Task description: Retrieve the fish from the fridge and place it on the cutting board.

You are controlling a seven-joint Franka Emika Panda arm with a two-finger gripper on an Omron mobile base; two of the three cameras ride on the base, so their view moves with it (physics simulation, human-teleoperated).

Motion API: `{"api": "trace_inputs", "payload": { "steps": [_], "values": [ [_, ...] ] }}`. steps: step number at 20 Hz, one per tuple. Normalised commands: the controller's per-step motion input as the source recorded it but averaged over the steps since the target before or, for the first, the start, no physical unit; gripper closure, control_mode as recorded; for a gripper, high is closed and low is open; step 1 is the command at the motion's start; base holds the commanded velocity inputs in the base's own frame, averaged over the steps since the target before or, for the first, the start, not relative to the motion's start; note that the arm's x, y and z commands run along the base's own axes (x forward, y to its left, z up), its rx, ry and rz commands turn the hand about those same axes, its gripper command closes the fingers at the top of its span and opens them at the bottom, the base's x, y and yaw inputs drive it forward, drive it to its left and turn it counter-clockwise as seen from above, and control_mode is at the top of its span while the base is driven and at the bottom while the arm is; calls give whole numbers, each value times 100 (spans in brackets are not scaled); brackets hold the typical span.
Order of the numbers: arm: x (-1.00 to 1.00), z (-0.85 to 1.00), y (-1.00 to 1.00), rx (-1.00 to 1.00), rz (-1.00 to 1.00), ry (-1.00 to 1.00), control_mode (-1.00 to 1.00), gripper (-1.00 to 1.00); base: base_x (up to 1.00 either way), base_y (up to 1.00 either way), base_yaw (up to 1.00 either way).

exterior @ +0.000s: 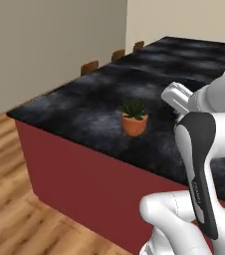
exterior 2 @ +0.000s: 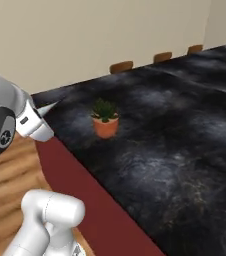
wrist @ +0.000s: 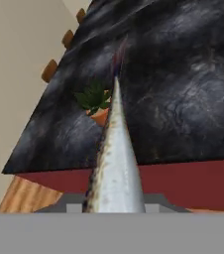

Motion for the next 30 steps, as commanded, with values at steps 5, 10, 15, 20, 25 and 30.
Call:
{"api": "trace_inputs", "payload": {
  "steps": [5,10,15,20,25,30],
  "values": [
    [0,0,0,0,0,0,100,100,-1,0,-100],
    [0,0,0,0,0,0,100,100,-11,-7,-95],
    [0,0,0,0,0,0,100,100,-6,-28,-38],
    [0,0,0,0,0,0,100,100,48,-4,0],
    [0,0,0,0,0,0,100,100,7,-29,-22],
    [0,0,0,0,0,0,100,100,0,-48,-83]
  ]
}}
